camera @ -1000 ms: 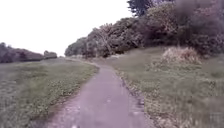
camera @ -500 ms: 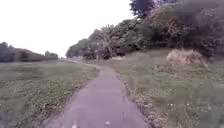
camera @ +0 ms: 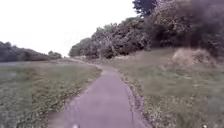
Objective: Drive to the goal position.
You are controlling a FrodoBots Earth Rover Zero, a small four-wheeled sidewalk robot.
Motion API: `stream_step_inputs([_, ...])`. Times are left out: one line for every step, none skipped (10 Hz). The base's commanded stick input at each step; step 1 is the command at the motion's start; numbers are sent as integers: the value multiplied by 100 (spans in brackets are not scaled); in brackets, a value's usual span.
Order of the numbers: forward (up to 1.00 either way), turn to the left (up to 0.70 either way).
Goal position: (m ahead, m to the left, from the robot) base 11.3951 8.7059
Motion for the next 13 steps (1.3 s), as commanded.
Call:
stream_step_inputs([100,0])
stream_step_inputs([100,0])
stream_step_inputs([100,0])
stream_step_inputs([100,0])
stream_step_inputs([100,1])
stream_step_inputs([100,3])
stream_step_inputs([100,4])
stream_step_inputs([100,12])
stream_step_inputs([100,27])
stream_step_inputs([100,28])
stream_step_inputs([100,11])
stream_step_inputs([100,2])
stream_step_inputs([100,0])
